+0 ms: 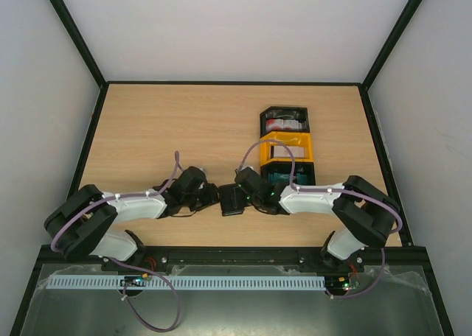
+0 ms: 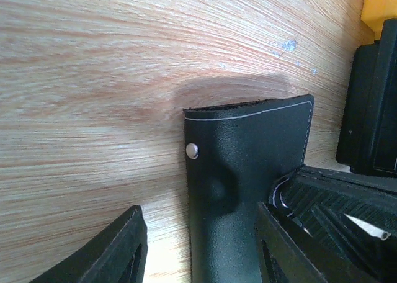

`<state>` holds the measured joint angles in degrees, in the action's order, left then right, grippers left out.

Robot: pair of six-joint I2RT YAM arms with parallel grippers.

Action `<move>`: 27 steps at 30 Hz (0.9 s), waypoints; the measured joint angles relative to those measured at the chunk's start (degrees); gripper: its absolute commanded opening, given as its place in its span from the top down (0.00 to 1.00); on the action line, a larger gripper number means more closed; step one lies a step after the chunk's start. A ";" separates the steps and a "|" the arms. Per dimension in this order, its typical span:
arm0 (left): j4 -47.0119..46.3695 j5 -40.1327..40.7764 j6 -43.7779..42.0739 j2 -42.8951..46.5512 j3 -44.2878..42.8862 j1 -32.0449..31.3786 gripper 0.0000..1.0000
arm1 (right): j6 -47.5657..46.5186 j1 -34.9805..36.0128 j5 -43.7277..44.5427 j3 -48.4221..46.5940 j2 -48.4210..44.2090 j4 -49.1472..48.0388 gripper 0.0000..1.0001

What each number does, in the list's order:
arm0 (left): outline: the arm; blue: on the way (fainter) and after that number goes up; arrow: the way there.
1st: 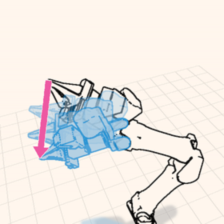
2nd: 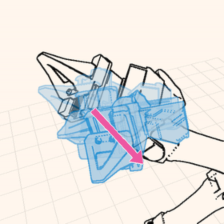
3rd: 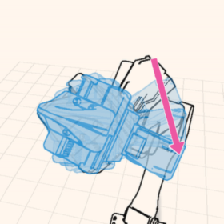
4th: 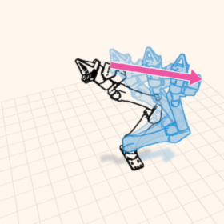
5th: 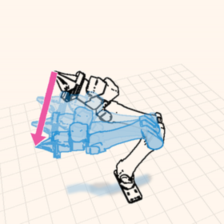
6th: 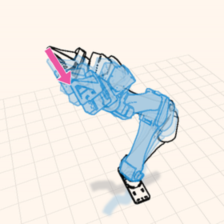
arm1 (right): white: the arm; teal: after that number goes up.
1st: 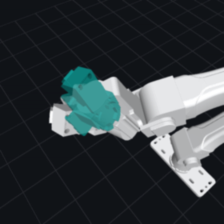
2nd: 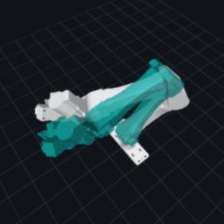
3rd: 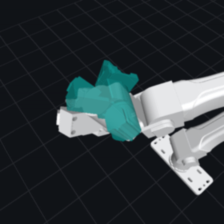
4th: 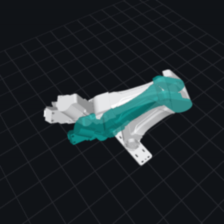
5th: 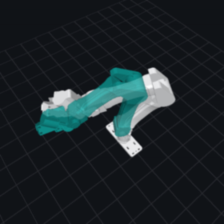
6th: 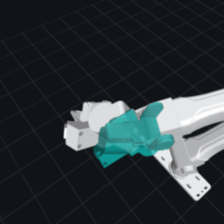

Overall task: Put the credit cards into the card holder
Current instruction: Close the card holder at the center of the board.

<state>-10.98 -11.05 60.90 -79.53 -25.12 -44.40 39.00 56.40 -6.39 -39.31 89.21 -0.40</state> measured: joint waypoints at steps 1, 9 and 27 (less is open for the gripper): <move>-0.17 0.02 0.02 -0.22 -0.11 -0.04 0.50 | 0.28 0.17 0.35 0.83 -0.26 -1.31 0.95; -1.62 1.03 0.13 -3.23 -2.05 -1.31 0.53 | 2.36 4.15 8.15 4.68 -0.87 -7.93 0.98; -1.11 4.00 1.40 -5.88 -4.24 -2.84 0.61 | 4.68 11.06 21.77 5.68 0.92 -11.02 0.95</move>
<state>-12.10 -7.05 62.30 -85.41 -29.36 -47.24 43.68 67.46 15.38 -33.63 90.13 -11.42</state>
